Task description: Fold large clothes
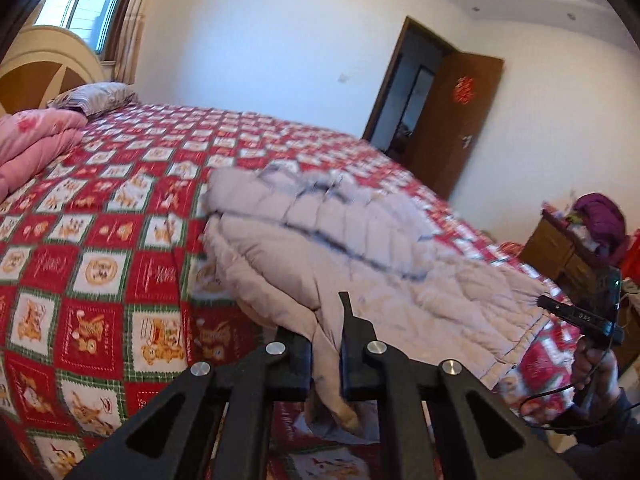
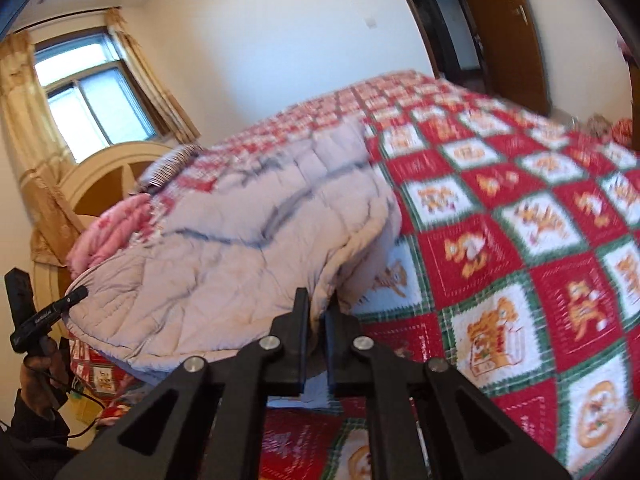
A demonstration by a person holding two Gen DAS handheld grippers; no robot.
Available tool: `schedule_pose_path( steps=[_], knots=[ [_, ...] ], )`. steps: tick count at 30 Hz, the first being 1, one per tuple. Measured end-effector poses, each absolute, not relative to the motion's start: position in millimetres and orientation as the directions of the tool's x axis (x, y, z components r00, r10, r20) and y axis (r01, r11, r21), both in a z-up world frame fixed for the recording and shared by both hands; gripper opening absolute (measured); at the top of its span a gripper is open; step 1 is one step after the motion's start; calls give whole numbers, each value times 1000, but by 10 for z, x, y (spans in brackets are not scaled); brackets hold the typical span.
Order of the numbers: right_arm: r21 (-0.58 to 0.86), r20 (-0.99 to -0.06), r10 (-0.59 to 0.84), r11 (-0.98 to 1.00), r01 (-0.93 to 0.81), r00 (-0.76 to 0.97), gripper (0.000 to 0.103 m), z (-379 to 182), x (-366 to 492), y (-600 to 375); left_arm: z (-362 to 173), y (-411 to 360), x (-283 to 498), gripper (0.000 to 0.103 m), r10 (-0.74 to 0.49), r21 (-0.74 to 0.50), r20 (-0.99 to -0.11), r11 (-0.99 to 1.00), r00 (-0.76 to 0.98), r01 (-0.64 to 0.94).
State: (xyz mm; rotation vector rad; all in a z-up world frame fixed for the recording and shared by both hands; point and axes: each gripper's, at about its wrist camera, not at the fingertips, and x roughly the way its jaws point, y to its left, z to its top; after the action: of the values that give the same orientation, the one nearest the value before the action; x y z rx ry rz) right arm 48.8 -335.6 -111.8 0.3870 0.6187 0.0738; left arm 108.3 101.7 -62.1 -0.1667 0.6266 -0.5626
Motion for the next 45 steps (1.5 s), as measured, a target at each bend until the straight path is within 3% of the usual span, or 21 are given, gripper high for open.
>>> schedule_pose_path(
  steps=[5, 10, 16, 25, 30, 34, 36, 40, 42, 43, 44, 45],
  knots=[
    [342, -430, 176, 940, -20, 885, 7, -565, 228, -3239, -185, 1211, 1005, 9, -592, -354, -406, 804, 696, 477],
    [290, -340, 153, 956, -51, 928, 7, -171, 344, -3196, -22, 1174, 1291, 9, -554, -252, -384, 833, 739, 493],
    [236, -352, 102, 972, -17, 930, 6, -132, 1292, -3137, -270, 1006, 2240, 13, -494, -199, -429, 868, 756, 454],
    [229, -422, 22, 970, 83, 907, 6, -131, 2764, -3246, -483, 870, 3588, 19, -469, -309, -528, 882, 708, 354],
    [203, -446, -46, 967, 151, 894, 6, -222, 3465, -3296, -630, 903, 4145, 38, -461, -366, -547, 882, 699, 295],
    [159, -523, -101, 964, 213, 846, 6, -570, 4086, -3371, -806, 862, 4543, 55, -436, -384, -599, 893, 672, 237],
    [132, -554, -123, 964, 233, 823, 6, -750, 4322, -3373, -824, 826, 4672, 102, -299, -274, -624, 949, 722, 156],
    [110, -638, -114, 965, 237, 761, 29, -1087, 4730, -3417, -847, 871, 4845, 102, -259, -262, -618, 958, 742, 116],
    [123, -632, -130, 956, 265, 764, 55, -1091, 4781, -3477, -890, 827, 4822, 102, -224, -223, -628, 969, 746, 104],
    [160, -611, -118, 950, 268, 783, 77, -1043, 4743, -3522, -912, 794, 4782, 102, -208, -199, -626, 974, 752, 104],
    [209, -581, -91, 944, 257, 809, 86, -976, 4679, -3564, -936, 759, 4731, 102, -176, -166, -632, 982, 755, 90],
    [222, -568, -85, 942, 252, 819, 86, -927, 4644, -3559, -957, 733, 4705, 102, -151, -144, -636, 987, 757, 76]
  ],
)
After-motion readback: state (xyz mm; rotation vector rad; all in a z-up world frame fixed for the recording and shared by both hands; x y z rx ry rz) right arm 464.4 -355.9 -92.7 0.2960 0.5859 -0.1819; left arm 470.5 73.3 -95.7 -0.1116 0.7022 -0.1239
